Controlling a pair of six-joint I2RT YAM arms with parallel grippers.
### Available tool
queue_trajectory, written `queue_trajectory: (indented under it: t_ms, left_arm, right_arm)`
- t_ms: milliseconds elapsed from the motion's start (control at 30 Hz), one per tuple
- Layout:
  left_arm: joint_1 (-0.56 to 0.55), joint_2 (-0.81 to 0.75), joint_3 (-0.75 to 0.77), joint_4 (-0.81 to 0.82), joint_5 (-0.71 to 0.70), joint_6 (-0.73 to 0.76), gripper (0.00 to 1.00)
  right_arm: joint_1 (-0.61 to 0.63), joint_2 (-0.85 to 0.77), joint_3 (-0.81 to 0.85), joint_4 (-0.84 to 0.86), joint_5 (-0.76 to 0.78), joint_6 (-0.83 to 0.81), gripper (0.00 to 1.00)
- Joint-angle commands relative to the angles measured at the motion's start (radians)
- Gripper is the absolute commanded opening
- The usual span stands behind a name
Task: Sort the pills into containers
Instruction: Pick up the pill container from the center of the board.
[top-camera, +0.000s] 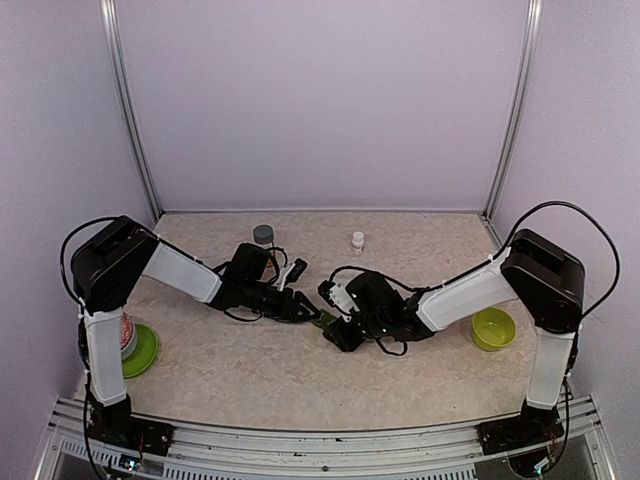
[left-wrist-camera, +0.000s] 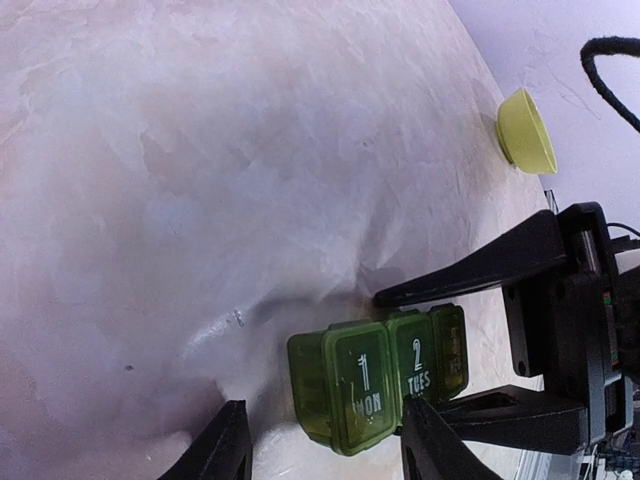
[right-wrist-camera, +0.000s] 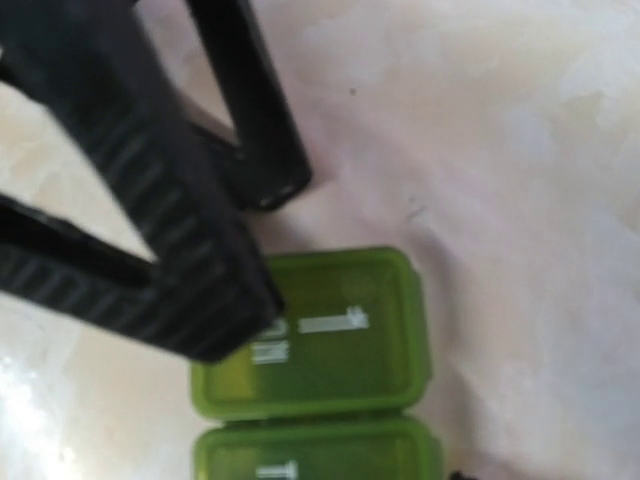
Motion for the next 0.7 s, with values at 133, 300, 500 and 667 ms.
queue_trajectory:
  t_ms: [133, 300, 500, 667]
  left_arm:
    - [0.015, -0.009, -0.022, 0.016, -0.001, -0.002, 0.55]
    - [0.016, -0.016, -0.026, 0.023, 0.003, -0.002, 0.57]
    - [0.017, -0.021, -0.030, 0.027, 0.009, 0.000, 0.57]
    - [0.017, -0.046, -0.047, 0.054, 0.027, 0.010, 0.66]
  right_arm:
    - [0.018, -0.044, -0.052, 0.026, 0.031, -0.048, 0.45]
    - [0.017, -0.093, -0.081, 0.058, 0.012, -0.078, 0.42]
    - [0.017, -0.134, -0.102, 0.072, -0.021, -0.095, 0.40]
    - [0.016, -0.237, -0.118, 0.024, -0.081, -0.151, 0.39]
